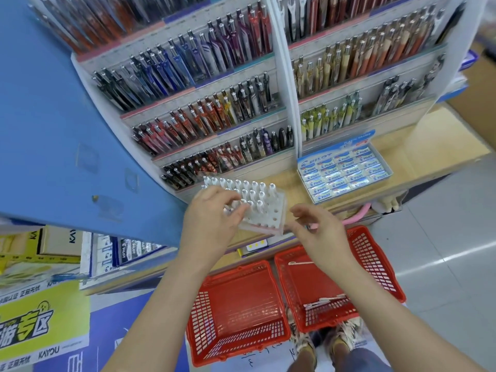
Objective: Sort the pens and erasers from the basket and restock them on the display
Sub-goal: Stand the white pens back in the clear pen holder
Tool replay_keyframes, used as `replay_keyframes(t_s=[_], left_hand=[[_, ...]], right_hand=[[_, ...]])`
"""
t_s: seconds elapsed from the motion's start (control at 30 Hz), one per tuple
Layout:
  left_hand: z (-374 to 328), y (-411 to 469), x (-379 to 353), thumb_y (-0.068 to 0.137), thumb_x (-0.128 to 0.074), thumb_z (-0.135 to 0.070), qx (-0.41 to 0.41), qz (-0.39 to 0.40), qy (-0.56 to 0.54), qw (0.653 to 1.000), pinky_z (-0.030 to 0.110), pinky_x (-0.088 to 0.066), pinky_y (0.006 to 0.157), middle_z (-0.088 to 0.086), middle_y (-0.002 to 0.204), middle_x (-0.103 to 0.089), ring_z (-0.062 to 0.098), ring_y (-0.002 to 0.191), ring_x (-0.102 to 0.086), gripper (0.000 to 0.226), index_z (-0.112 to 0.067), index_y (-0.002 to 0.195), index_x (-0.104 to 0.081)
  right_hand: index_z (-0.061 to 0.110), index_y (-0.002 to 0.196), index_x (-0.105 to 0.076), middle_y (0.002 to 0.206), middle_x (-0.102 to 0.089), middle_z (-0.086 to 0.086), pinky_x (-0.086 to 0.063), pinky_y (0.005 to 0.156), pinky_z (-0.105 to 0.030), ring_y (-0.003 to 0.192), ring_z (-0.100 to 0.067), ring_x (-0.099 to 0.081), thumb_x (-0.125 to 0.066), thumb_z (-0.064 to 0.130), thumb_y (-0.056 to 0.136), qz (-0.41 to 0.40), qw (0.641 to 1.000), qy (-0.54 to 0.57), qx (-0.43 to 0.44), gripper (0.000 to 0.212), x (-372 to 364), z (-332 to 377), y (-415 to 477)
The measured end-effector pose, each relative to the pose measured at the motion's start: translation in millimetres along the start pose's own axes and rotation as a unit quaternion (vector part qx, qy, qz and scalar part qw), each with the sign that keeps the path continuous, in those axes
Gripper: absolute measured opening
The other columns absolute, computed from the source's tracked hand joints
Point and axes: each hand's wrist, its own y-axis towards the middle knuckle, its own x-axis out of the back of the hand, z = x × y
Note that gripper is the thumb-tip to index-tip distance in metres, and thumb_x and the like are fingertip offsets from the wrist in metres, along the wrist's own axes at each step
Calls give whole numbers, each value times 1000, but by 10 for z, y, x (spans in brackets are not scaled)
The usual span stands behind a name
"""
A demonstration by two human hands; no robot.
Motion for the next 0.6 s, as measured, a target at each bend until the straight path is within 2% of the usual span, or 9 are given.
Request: replay_keyframes(t_s=[0.07,0.13,0.2,0.27,0.37,0.5,0.6], left_hand=[[-92,-131,41,85,-67,-25,-44,-36,-33,998,28,-48,72,-8,84,-66,7,75,-55,10,-18,90,-73],[-208,-283,4,86,-62,-24,-87,-30,-64,994,21,-46,70,-10,82,-68,3,75,-56,12,-17,90,-72],[-293,-446,-159,87,-58,-28,-121,16,-94,988,16,-44,69,-12,82,-69,1,76,-57,17,-19,89,-72],[-312,-598,-459,85,-56,-31,-134,77,-102,983,15,-43,69,-14,82,-68,1,77,-57,17,-23,89,-71],[-201,-805,-1119,82,-62,-26,-108,181,-77,975,18,-45,74,-14,87,-70,2,79,-61,13,-27,92,-70],[72,-1073,-2214,80,-63,-19,-42,305,-31,951,26,-50,73,-8,86,-71,13,80,-66,17,-28,92,-70],[280,-1245,-3190,81,-61,-16,-11,356,-3,935,29,-50,79,-7,94,-71,16,89,-66,19,-27,95,-70]], right_hand=[[21,88,-68,83,-68,8,-44,72,-8,79,-6,-62,-72,10,81,-32,999,-15,4,13,224,-103,-46],[21,85,-69,80,-69,10,-44,70,-8,76,0,-62,-71,11,82,-54,997,-48,-9,11,483,-282,-138],[20,84,-69,78,-68,11,-40,66,-4,70,11,-59,-71,10,82,-67,993,-84,-46,10,731,-543,-274],[22,84,-68,75,-68,10,-39,64,-3,68,8,-60,-71,9,83,-67,985,-125,-98,13,947,-845,-443],[23,84,-68,77,-69,7,-41,66,-5,71,-1,-63,-70,9,83,-42,970,-167,-174,14,1165,-1338,-705],[24,88,-67,82,-70,7,-48,73,-25,78,-12,-65,-67,15,85,17,951,-199,-235,10,1249,-2125,-919],[21,88,-67,79,-70,2,-51,72,-33,75,-18,-64,-64,16,87,66,938,-238,-242,6,1179,-2937,-885]])
